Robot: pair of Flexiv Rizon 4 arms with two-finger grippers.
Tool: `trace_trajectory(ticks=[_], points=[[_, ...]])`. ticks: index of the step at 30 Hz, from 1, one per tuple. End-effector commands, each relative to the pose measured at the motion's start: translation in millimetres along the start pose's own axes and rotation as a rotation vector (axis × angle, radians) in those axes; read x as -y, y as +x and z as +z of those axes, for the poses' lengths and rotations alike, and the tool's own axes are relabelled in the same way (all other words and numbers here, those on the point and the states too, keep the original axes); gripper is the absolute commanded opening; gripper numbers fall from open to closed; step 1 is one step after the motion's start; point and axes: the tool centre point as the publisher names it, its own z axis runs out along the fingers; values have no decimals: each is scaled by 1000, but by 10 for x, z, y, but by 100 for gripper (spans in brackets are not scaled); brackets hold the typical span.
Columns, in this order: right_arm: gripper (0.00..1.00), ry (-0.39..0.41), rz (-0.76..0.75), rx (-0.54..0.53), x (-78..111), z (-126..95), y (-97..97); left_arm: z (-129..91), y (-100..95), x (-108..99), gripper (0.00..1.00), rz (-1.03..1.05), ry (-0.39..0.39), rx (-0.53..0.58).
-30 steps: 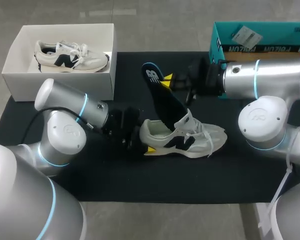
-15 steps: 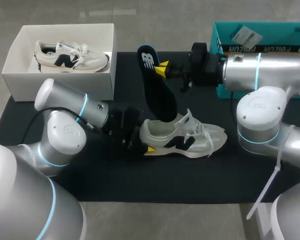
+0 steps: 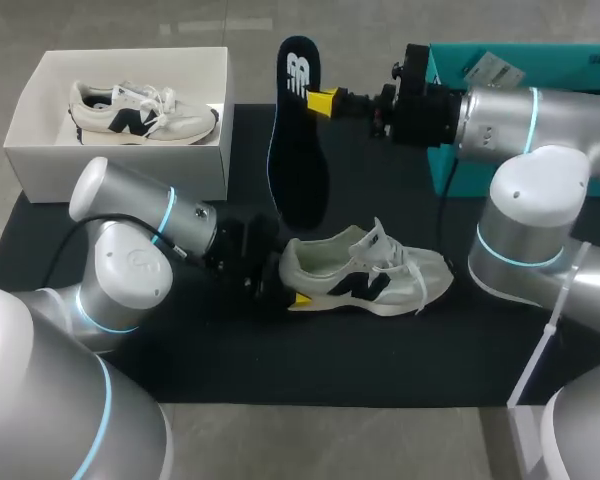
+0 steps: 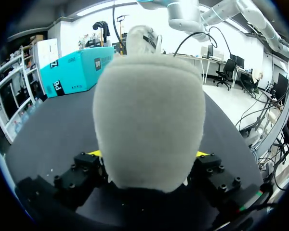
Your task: Take the shoe out of the shoebox, open the shoe tongue, remove and reinsert the insole, then place the shoe into the shoebox
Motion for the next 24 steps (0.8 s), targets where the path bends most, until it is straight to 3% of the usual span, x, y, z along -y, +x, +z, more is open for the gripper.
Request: trace_trajectory(ticks=[1, 11, 20, 24], points=[[0, 32, 12, 25, -30, -127, 135, 19, 5, -11, 0, 1, 1, 2], [0, 90, 26, 109, -189, -395, 512, 19, 5, -11, 0, 1, 1, 2], [0, 90, 42, 192, -208, -576, 871, 19, 5, -11, 0, 1, 1, 2], [0, 73, 32, 240, -216, -602, 923, 19, 5, -11, 0, 1, 1, 2]])
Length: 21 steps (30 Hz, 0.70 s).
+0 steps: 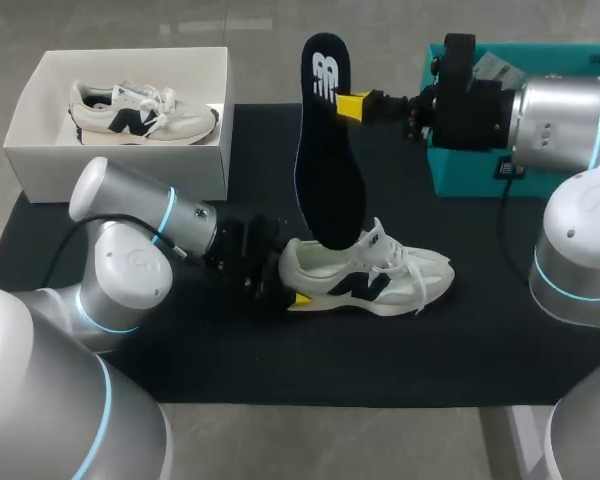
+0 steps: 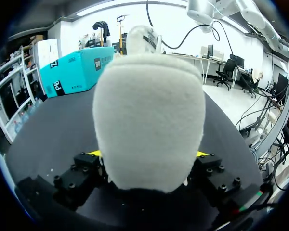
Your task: Take the shoe out of the shoebox, open the shoe tongue, remove and reinsert the insole, then place the shoe into the shoebox
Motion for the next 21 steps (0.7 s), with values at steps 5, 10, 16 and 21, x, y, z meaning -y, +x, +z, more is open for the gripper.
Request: trace_trajectory(ticks=[5, 10, 16, 21], points=[[0, -12, 1, 85, 61, -87, 109, 19, 5, -11, 0, 1, 1, 2], [0, -12, 1, 85, 61, -87, 109, 19, 5, -11, 0, 1, 1, 2], [0, -12, 1, 85, 61, -87, 109, 19, 5, -11, 0, 1, 1, 2], [0, 7, 19, 21, 48, -143, 144, 19, 5, -11, 0, 1, 1, 2]])
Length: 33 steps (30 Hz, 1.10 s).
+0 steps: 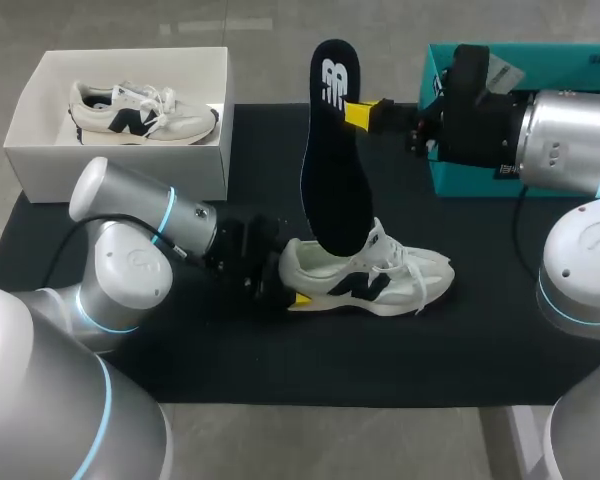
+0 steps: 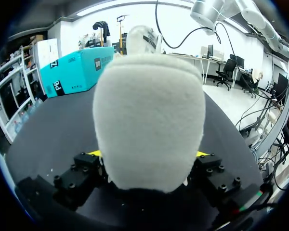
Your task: Take the shoe out of the shoebox, open the shoe tongue, remove and reinsert the insole, then place the shoe into the shoebox
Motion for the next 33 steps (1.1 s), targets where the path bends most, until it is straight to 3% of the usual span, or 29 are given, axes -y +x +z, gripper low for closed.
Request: trace_trajectory(ticks=[1, 7, 13, 24, 33], points=[[0, 30, 14, -66, -8, -87, 25, 19, 5, -10, 0, 1, 1, 2], [0, 112, 23, -169, 7, -349, 106, 19, 5, -10, 0, 1, 1, 2], [0, 171, 60, -148, -9, -596, 260, 19, 5, -10, 0, 1, 1, 2], [0, 187, 124, -115, 8, -858, 724, 19, 5, -10, 0, 1, 1, 2], [0, 160, 155, -83, 99, -1014, 881, 19, 5, -10, 0, 1, 1, 2]])
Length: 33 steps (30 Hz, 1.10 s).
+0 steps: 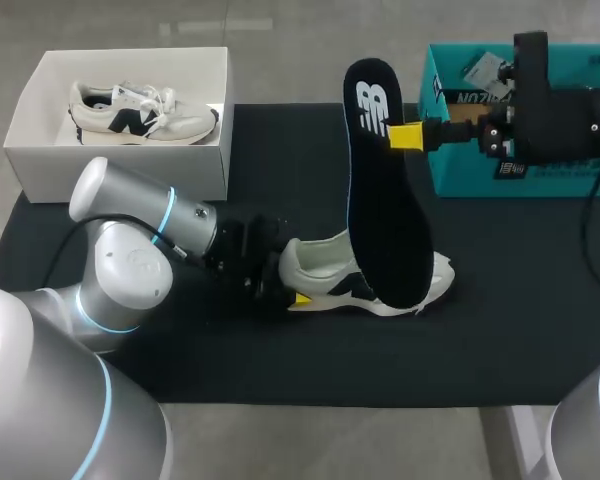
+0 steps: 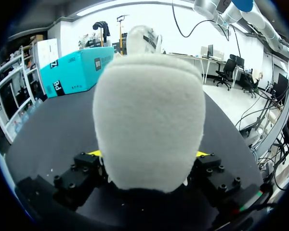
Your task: Take the shoe out of the shoebox, open the shoe tongue, remove and reinsert the insole, then place the shoe into the shoebox
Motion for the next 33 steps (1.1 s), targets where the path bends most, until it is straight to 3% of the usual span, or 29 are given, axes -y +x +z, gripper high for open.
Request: trace_trajectory(ticks=[1, 17, 33], points=[[0, -28, 13, 35, 188, -173, 101, 18, 5, -10, 0, 1, 1, 2], [0, -45, 16, 106, 212, -274, 177, 18, 5, -10, 0, 1, 1, 2], [0, -45, 16, 106, 212, -274, 177, 18, 5, -10, 0, 1, 1, 2]])
